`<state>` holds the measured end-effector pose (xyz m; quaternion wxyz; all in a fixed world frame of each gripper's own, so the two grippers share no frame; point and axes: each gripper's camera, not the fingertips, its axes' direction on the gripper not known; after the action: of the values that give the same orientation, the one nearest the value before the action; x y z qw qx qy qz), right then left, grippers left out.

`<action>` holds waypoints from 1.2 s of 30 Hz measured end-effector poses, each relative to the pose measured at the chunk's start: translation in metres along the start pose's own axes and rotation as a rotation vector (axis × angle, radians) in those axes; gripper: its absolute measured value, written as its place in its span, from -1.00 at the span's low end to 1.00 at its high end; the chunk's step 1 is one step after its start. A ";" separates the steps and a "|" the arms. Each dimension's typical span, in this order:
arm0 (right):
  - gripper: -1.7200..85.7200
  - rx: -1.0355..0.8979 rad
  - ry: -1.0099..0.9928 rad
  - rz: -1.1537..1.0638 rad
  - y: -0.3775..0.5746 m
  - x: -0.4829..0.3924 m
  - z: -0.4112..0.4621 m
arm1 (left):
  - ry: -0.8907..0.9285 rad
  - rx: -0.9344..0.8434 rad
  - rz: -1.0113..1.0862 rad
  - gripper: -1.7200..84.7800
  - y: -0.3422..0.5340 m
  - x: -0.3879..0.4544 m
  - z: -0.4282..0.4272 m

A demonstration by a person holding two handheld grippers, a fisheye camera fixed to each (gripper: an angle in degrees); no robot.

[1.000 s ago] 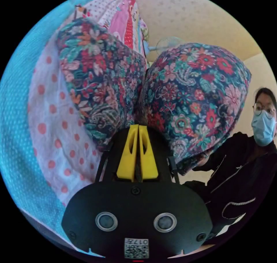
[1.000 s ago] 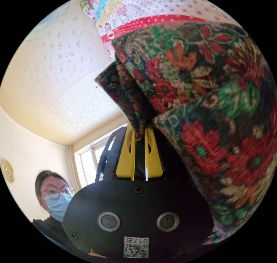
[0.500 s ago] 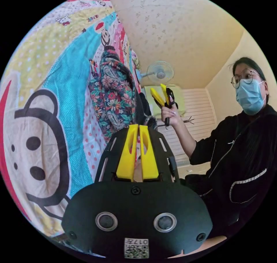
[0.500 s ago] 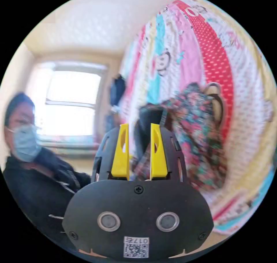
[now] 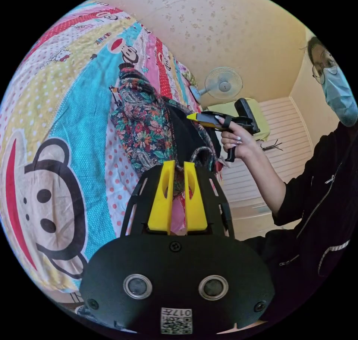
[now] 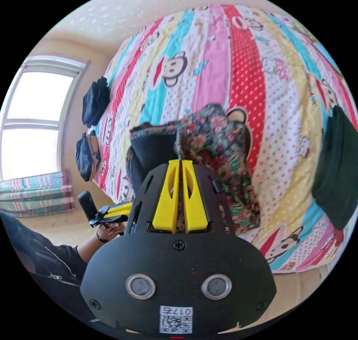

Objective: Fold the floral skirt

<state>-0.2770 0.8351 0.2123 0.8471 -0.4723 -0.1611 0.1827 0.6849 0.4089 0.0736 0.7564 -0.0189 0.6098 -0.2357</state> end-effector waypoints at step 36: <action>-0.88 -0.964 -0.136 -1.237 -0.185 -0.098 0.030 | -0.048 -0.453 0.966 -0.62 -0.243 0.110 0.028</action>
<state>-0.3480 0.7220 0.3760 0.4850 -0.6001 -0.5077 -0.3833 0.6457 0.1445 0.0566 0.7695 0.0958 0.5672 0.2774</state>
